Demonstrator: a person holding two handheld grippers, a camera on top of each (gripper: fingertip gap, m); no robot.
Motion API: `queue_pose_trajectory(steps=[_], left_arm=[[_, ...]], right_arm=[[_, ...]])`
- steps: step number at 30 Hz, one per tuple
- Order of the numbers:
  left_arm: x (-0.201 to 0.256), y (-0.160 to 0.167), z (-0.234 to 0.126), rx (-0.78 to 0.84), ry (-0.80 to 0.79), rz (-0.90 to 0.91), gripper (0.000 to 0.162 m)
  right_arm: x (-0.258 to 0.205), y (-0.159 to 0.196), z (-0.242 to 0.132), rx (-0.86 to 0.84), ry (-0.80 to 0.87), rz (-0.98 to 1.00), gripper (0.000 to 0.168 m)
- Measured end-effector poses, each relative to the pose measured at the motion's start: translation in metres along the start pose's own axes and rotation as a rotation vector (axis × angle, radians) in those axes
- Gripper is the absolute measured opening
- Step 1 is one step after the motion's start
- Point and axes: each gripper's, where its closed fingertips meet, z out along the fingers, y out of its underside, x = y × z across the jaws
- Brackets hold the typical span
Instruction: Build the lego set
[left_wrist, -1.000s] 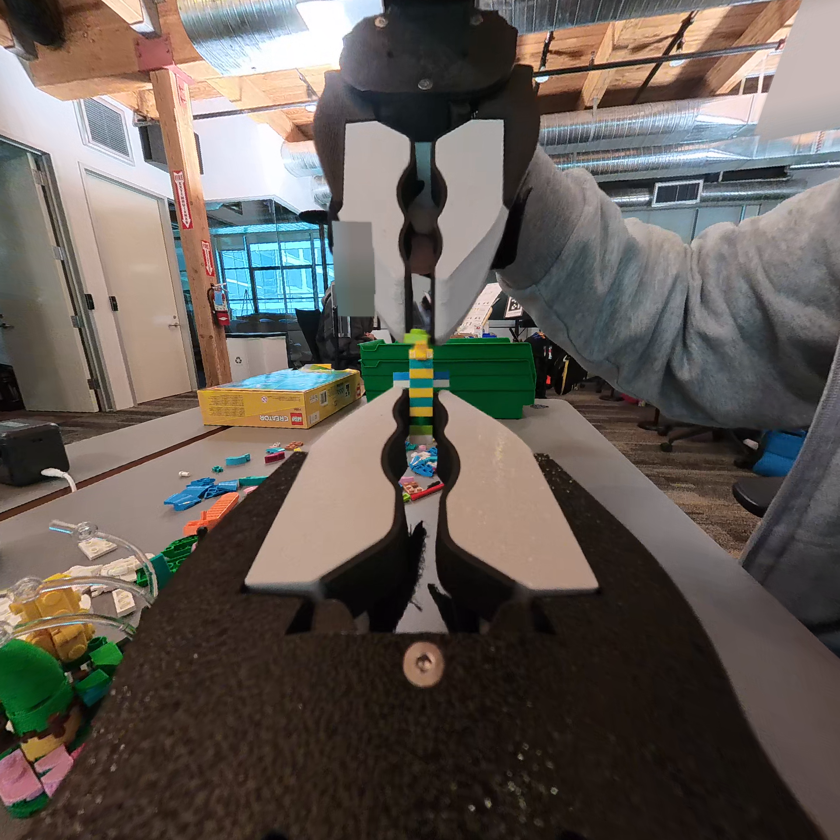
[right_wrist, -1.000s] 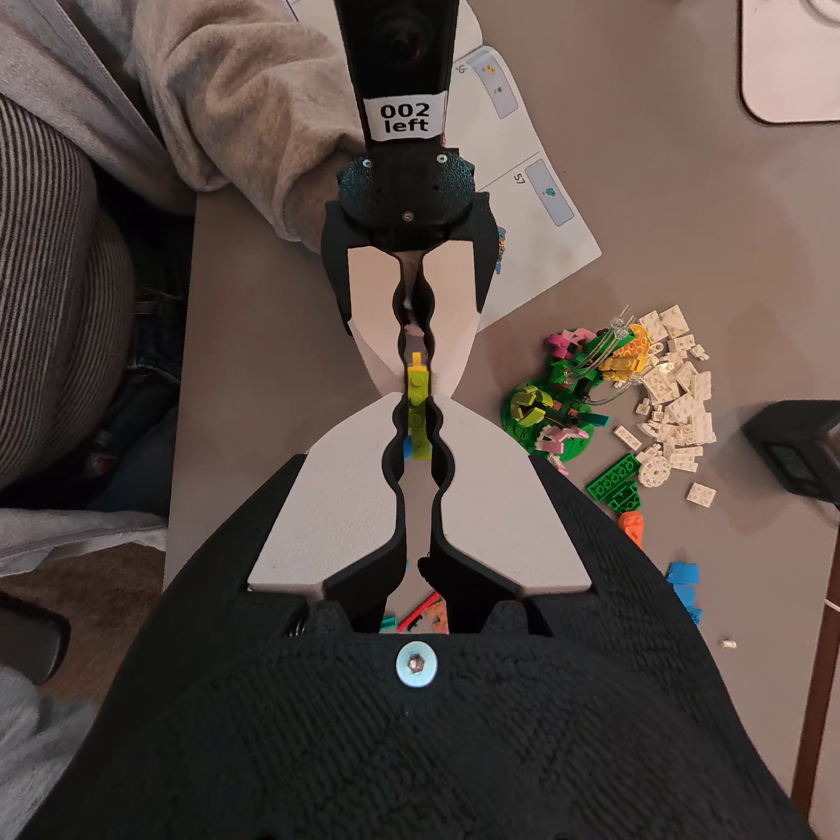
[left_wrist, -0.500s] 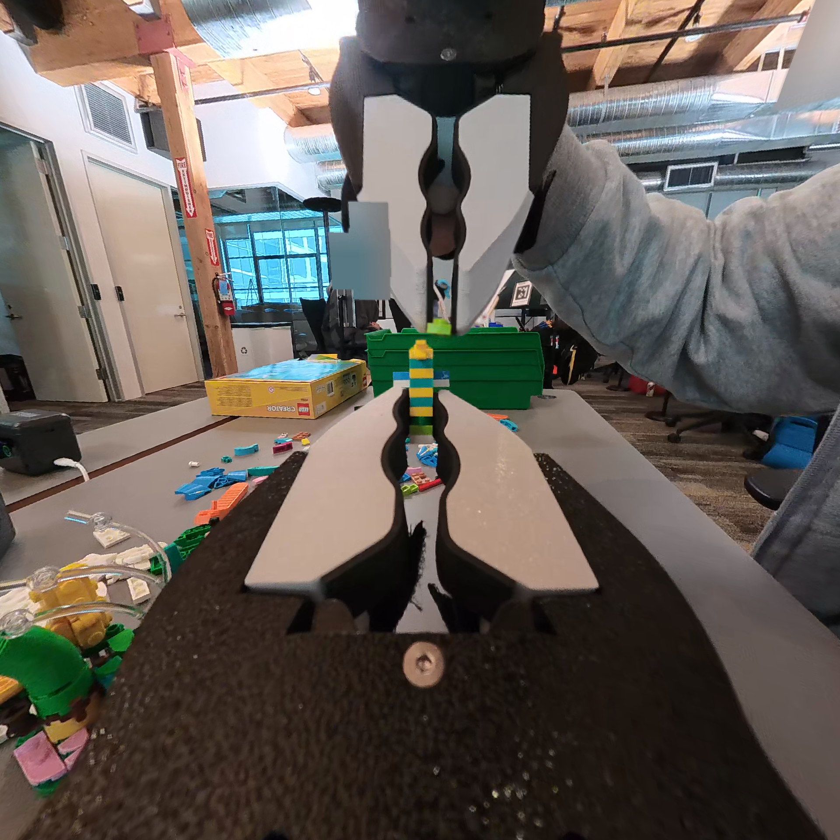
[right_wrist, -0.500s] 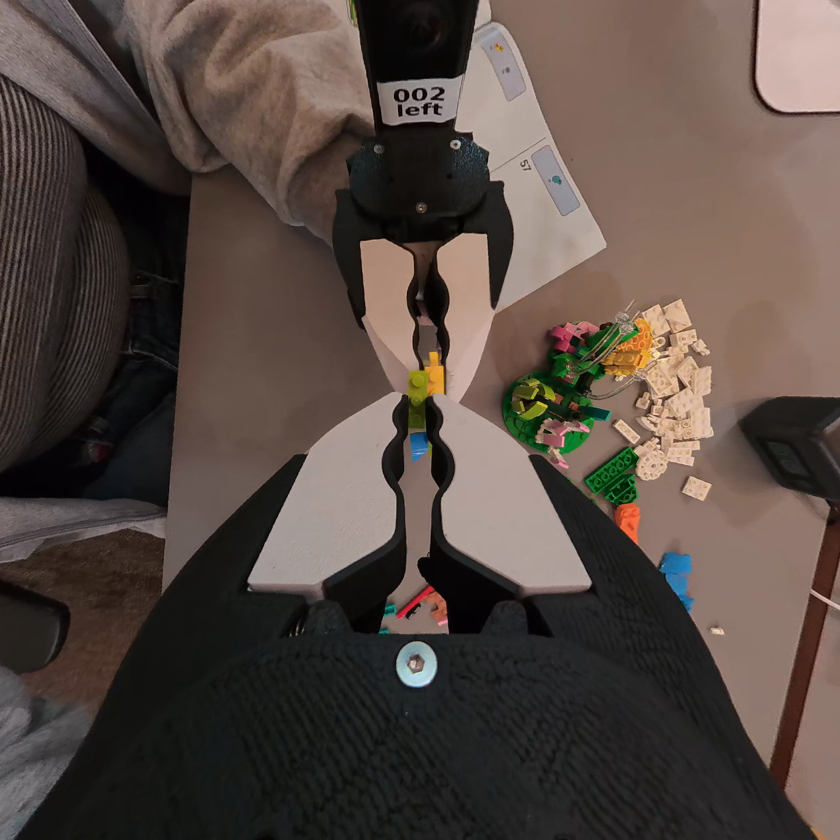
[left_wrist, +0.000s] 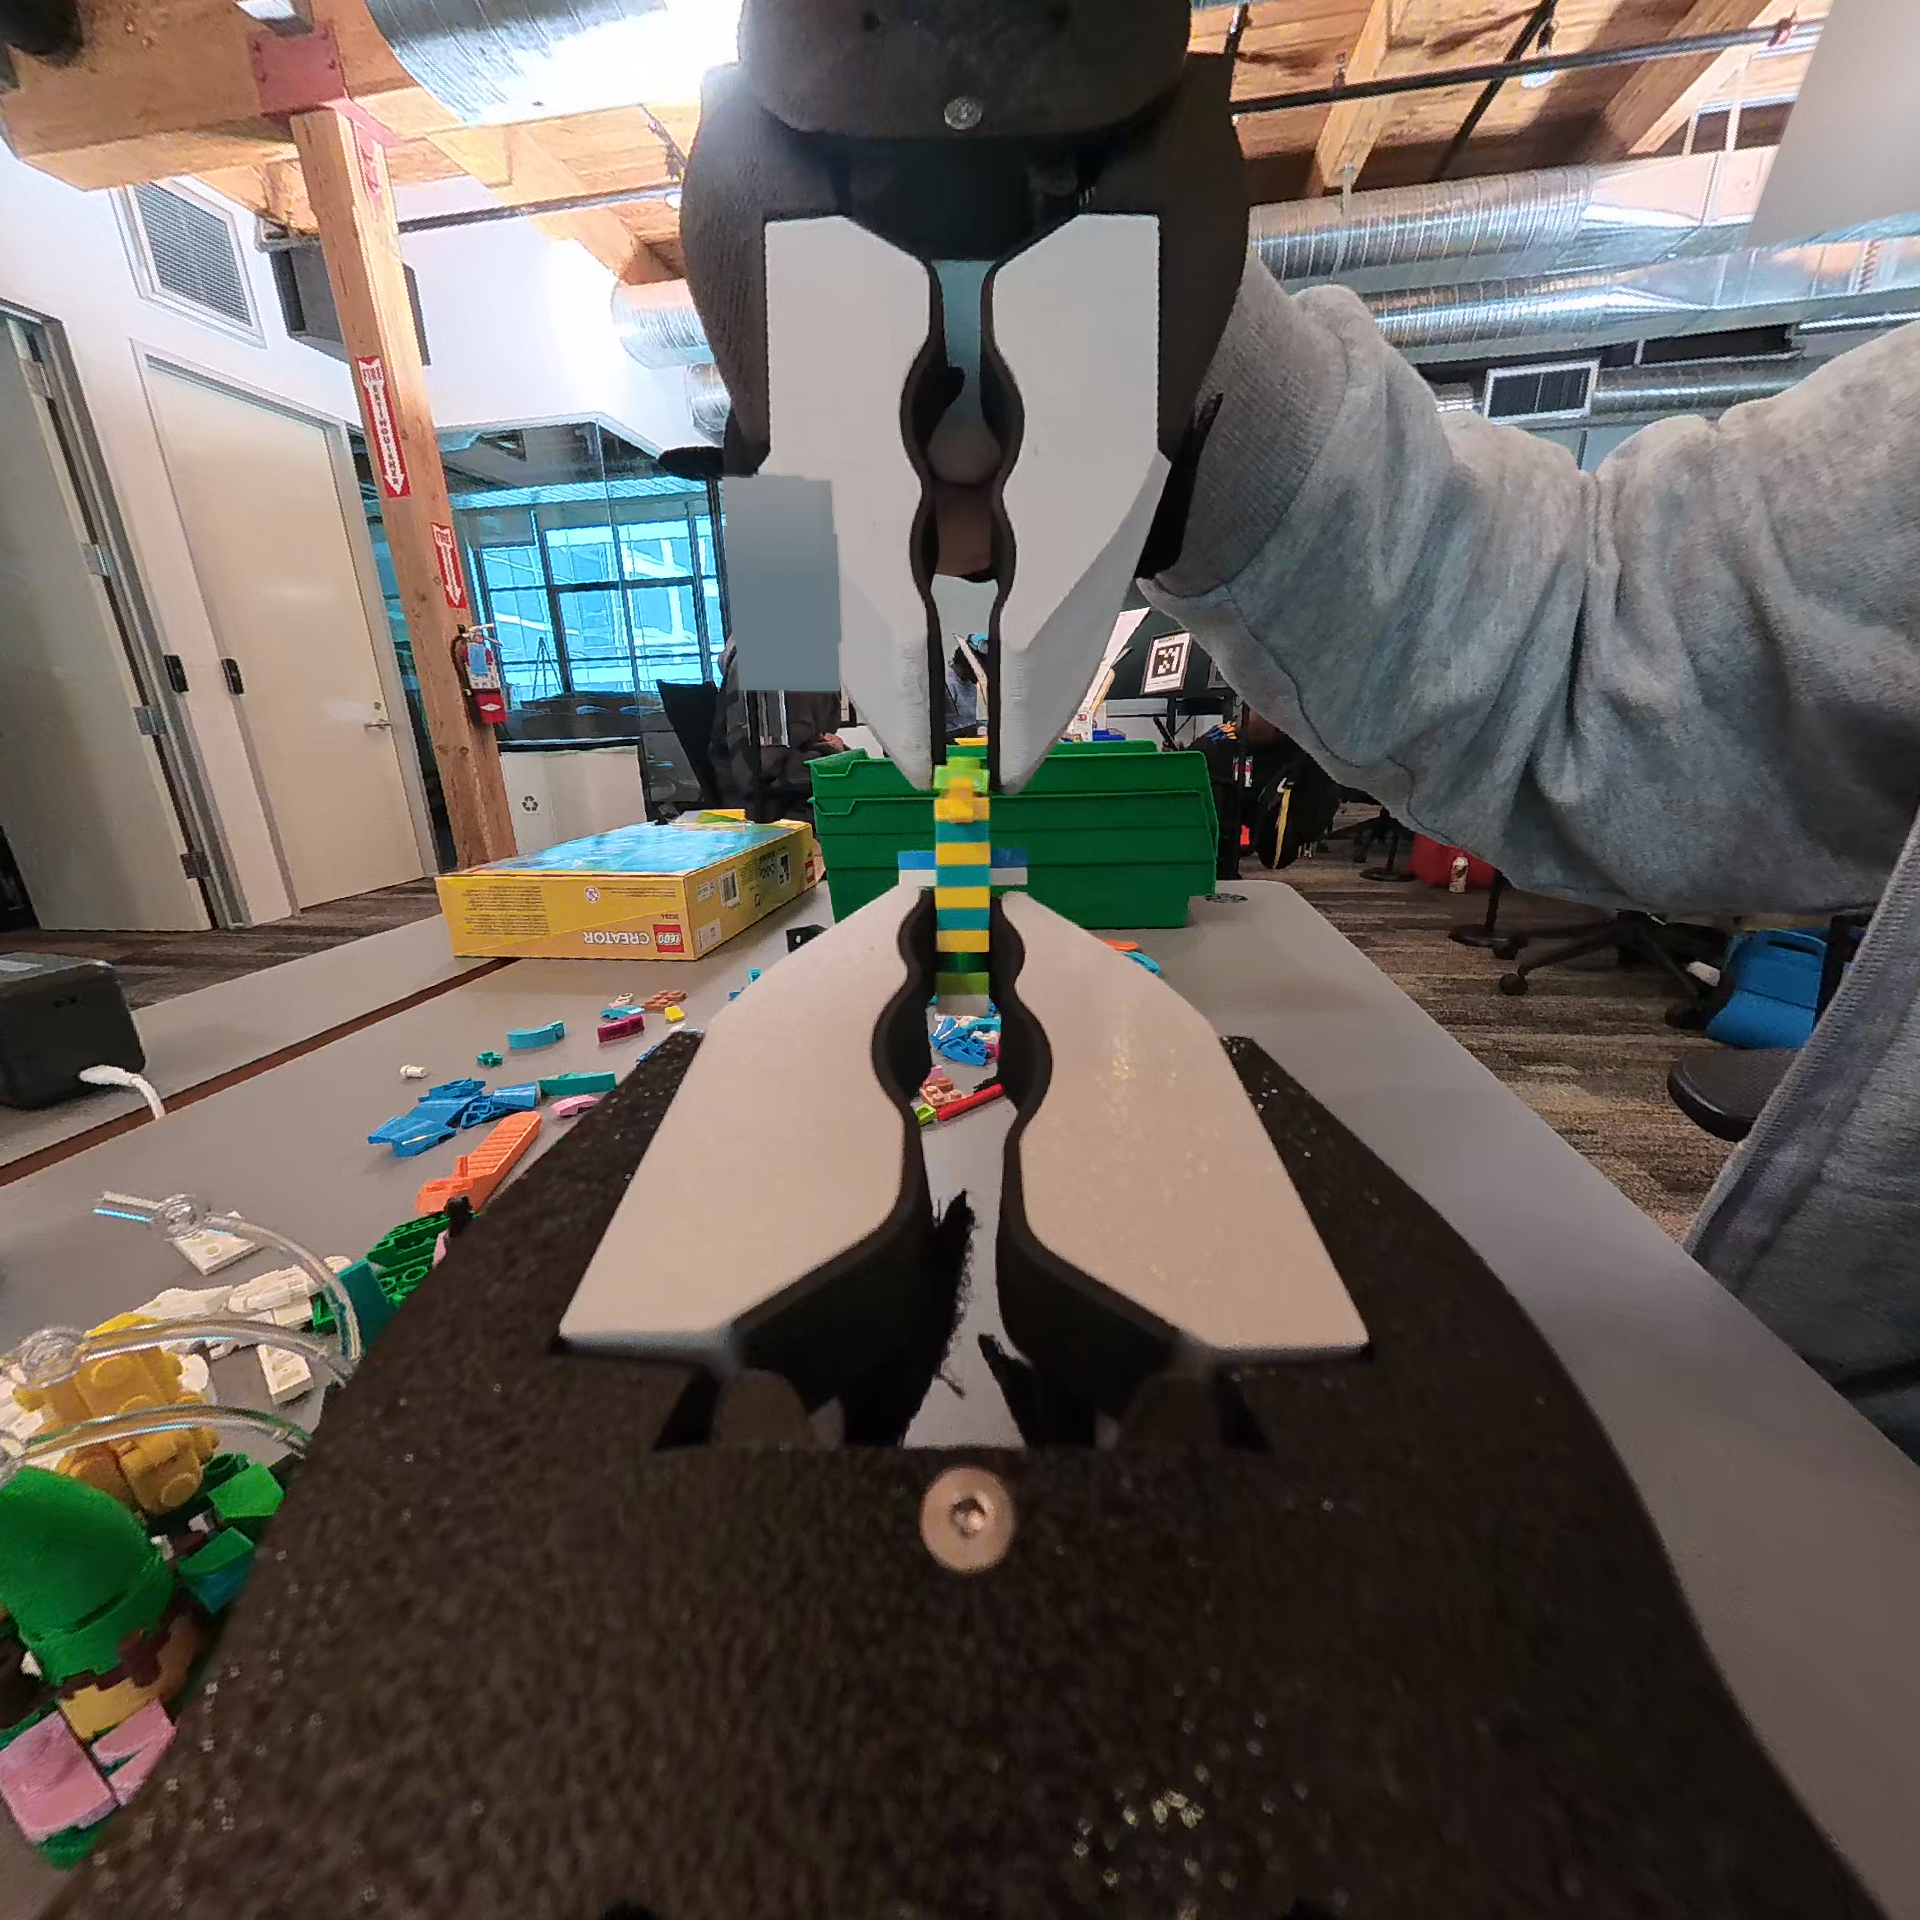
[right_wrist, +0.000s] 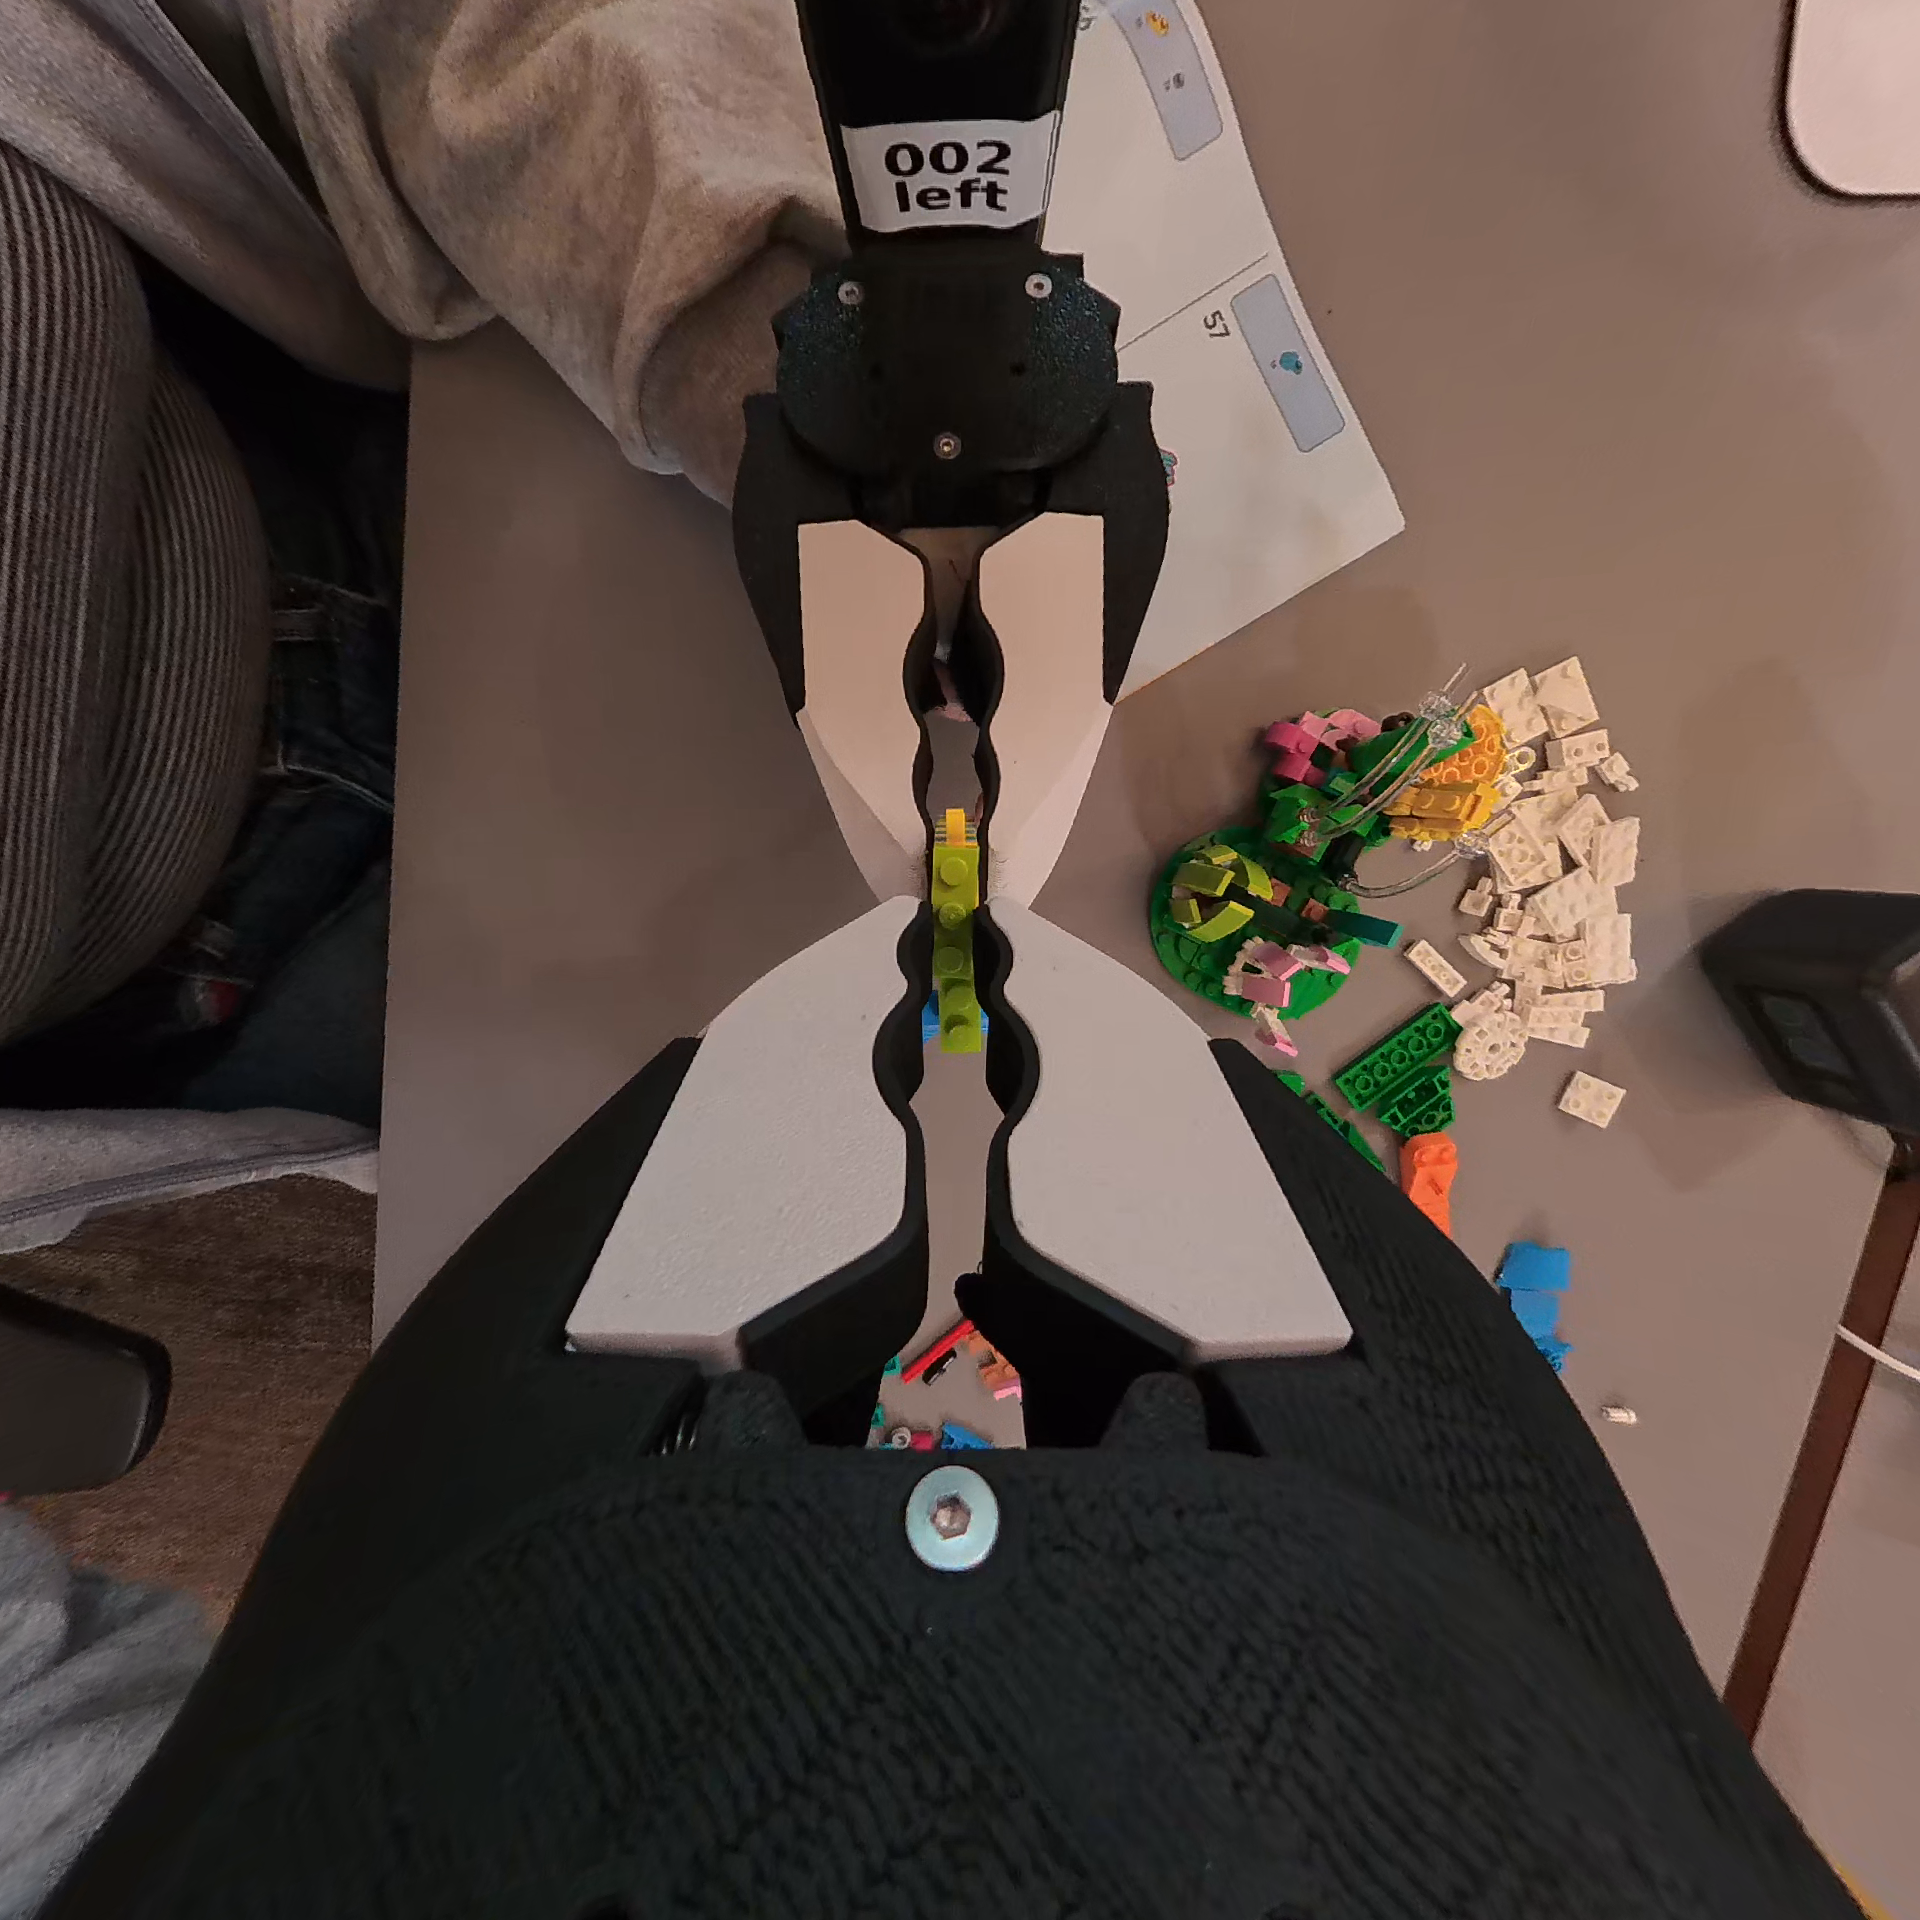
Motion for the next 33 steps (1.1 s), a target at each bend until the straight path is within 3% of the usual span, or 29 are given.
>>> queue_pose_trajectory(steps=[28, 31, 33], left_arm=[[0.0037, 0.0008, 0.0016, -0.003, 0.021, 0.0, 0.008], [0.0023, 0.0002, 0.0012, 0.001, 0.014, -0.007, 0.008], [-0.0007, -0.0001, 0.0008, 0.002, -0.005, -0.017, 0.008]], right_arm=[[-0.0018, 0.0006, -0.0017, 0.004, -0.003, 0.015, 0.008], [0.0, -0.0001, -0.0043, 0.022, 0.03, 0.019, 0.015], [0.0033, -0.0056, -0.0078, 0.088, 0.095, 0.036, 0.033]])
